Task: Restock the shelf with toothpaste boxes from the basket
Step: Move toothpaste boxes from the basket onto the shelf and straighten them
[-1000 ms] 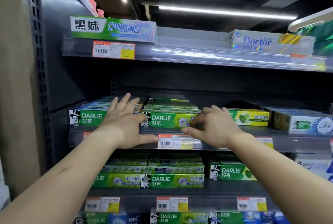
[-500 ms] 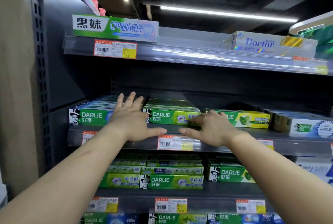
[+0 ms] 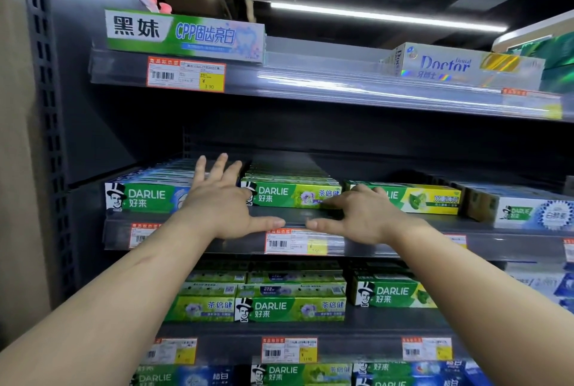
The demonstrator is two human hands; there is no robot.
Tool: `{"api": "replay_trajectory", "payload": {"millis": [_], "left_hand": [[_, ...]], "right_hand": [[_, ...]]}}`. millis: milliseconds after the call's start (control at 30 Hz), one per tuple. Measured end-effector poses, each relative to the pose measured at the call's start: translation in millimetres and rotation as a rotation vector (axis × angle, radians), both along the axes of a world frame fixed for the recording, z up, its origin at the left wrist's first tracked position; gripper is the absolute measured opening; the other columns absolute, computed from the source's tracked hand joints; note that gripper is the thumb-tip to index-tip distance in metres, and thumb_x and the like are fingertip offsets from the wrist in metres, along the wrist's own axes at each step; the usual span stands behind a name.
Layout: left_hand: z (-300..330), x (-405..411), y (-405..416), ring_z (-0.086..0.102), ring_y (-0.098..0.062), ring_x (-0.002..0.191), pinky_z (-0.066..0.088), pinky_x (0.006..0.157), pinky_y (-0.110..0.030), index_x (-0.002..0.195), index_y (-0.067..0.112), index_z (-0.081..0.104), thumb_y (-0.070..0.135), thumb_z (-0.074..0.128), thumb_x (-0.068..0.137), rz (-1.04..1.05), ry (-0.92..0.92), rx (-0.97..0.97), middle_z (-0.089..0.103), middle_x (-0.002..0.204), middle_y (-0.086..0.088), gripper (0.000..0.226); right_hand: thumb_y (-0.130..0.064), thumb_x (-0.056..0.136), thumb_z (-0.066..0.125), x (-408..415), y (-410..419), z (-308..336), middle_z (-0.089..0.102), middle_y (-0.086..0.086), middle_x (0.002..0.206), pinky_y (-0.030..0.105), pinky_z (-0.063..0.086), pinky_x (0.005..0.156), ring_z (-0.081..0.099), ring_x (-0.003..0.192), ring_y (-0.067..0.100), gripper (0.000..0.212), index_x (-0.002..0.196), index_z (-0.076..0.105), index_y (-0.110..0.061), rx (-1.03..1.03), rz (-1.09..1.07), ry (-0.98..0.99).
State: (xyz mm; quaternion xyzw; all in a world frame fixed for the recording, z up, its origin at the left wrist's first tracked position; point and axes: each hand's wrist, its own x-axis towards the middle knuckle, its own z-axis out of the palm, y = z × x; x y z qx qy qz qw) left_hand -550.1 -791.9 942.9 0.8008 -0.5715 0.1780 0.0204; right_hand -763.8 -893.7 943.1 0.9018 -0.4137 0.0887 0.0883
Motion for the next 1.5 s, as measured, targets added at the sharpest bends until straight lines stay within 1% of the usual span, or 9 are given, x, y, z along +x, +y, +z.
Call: {"api": "replay_trajectory", "payload": {"millis": [367,600,733,867,1000,1067,1167,1333,1500], "left_hand": [[5,-12,28,-0.021,-0.026,0.142,-0.017,0.112,-0.052,0.144,0.041,0.027,0.097,0.016,0.051,0.021,-0.012,0.066,-0.009,0.159,-0.001,0.109],[-15,0,109,-0.018,-0.023,0.143,-0.016,0.114,-0.048,0.143,0.043,0.026,0.094,0.022,0.057,0.020,0.052,-0.030,-0.006,0.159,-0.001,0.100],[-46,30,187,-0.012,-0.024,0.144,-0.010,0.115,-0.048,0.143,0.042,0.026,0.099,0.002,0.038,0.111,0.089,0.011,-0.002,0.159,-0.002,0.122],[-83,75,294,-0.010,-0.026,0.145,-0.006,0.115,-0.049,0.143,0.042,0.025,0.097,0.012,0.044,0.274,0.210,0.076,-0.001,0.159,-0.002,0.114],[-134,130,430,-0.005,-0.025,0.145,0.000,0.117,-0.049,0.141,0.043,0.029,0.099,-0.002,0.029,0.429,0.256,0.091,0.004,0.159,0.000,0.129],[-161,158,508,-0.001,-0.025,0.145,0.004,0.117,-0.048,0.142,0.039,0.030,0.102,0.012,0.039,0.509,0.320,0.117,0.007,0.158,-0.001,0.122],[-199,192,612,0.004,-0.024,0.145,0.007,0.116,-0.043,0.143,0.036,0.030,0.081,0.049,0.068,0.628,0.443,0.163,0.013,0.157,0.000,0.090],[-252,242,746,0.002,-0.026,0.145,0.007,0.118,-0.046,0.144,0.036,0.027,0.075,0.056,0.069,0.794,0.656,0.252,0.012,0.158,-0.001,0.089],[-300,302,786,0.005,-0.025,0.145,0.009,0.118,-0.045,0.144,0.036,0.027,0.072,0.059,0.071,0.796,0.711,0.249,0.014,0.158,-0.002,0.088]], "right_hand": [[-0.085,0.070,0.041,-8,9,7,0.048,-0.007,0.141,0.043,0.024,0.105,0.033,0.129,0.023,0.081,0.138,0.043,-0.040,-0.032,0.092,0.070],[-0.077,0.069,0.054,37,64,9,0.044,-0.010,0.143,0.040,0.027,0.104,0.034,0.128,0.022,0.080,0.139,0.040,-0.041,-0.114,0.370,0.044],[-0.072,0.072,0.059,85,122,-17,0.041,-0.008,0.147,0.044,0.024,0.108,0.030,0.134,0.024,0.078,0.140,0.037,-0.041,-0.073,0.551,0.100],[-0.074,0.070,0.060,156,207,-52,0.042,-0.008,0.145,0.042,0.027,0.105,0.034,0.131,0.023,0.080,0.140,0.040,-0.039,-0.060,0.731,0.157],[-0.074,0.071,0.058,247,323,-102,0.048,-0.007,0.136,0.042,0.032,0.100,0.038,0.126,0.025,0.078,0.139,0.041,-0.040,-0.018,0.894,0.199],[-0.073,0.071,0.060,299,394,-137,0.048,-0.007,0.136,0.043,0.034,0.100,0.039,0.126,0.025,0.078,0.138,0.041,-0.040,0.012,0.971,0.243],[-0.071,0.069,0.063,364,490,-190,0.050,-0.006,0.135,0.041,0.037,0.098,0.041,0.123,0.025,0.077,0.137,0.042,-0.041,0.127,1.083,0.301],[-0.064,0.071,0.067,438,603,-242,0.048,-0.006,0.137,0.041,0.036,0.102,0.039,0.126,0.024,0.076,0.139,0.042,-0.037,0.284,1.168,0.384],[-0.065,0.072,0.066,506,637,-300,0.044,-0.005,0.142,0.042,0.036,0.104,0.038,0.129,0.025,0.081,0.142,0.036,-0.037,0.344,1.151,0.422]]}}
